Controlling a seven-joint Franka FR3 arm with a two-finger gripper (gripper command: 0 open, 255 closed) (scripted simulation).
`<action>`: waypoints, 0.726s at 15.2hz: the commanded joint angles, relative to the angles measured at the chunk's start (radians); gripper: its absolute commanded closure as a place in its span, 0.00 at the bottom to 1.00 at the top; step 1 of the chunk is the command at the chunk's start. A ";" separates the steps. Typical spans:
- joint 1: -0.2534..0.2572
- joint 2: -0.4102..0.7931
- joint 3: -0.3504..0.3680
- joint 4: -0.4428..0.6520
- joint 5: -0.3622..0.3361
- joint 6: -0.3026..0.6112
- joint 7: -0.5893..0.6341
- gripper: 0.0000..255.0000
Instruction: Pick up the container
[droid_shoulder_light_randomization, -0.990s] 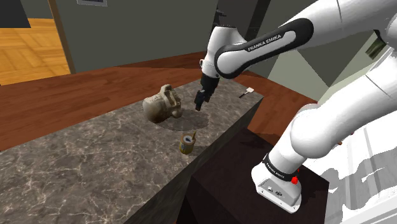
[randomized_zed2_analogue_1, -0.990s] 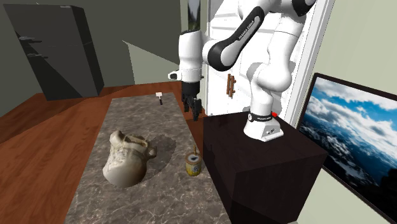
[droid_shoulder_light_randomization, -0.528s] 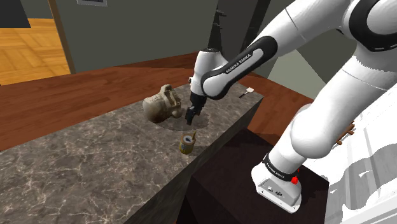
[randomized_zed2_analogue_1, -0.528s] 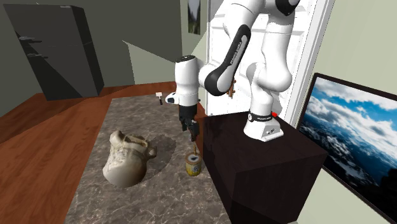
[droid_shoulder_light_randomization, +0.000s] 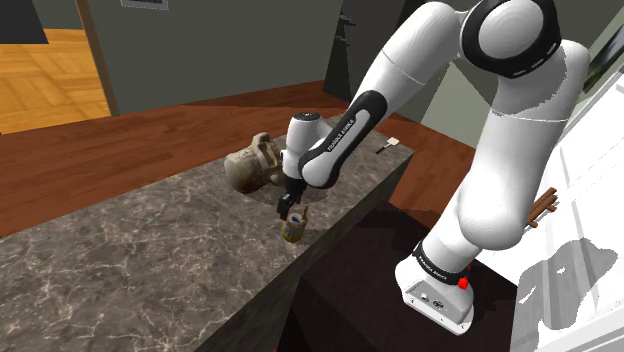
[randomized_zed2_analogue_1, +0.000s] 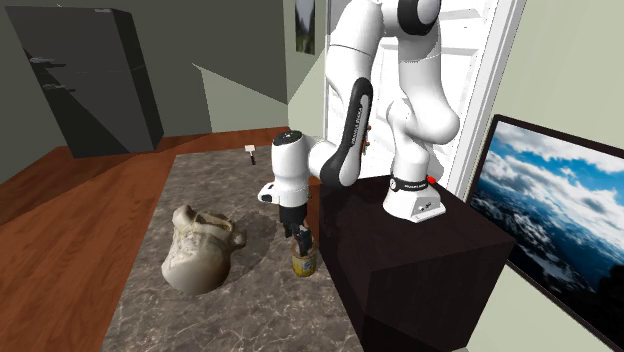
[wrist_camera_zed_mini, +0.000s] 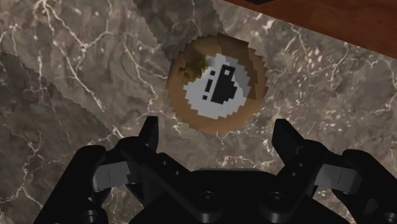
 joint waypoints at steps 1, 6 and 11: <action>0.003 0.044 -0.007 0.016 -0.011 0.027 0.003 0.00; 0.015 0.125 -0.023 0.033 -0.029 0.090 0.017 0.00; 0.017 0.132 -0.025 0.033 -0.031 0.097 0.019 1.00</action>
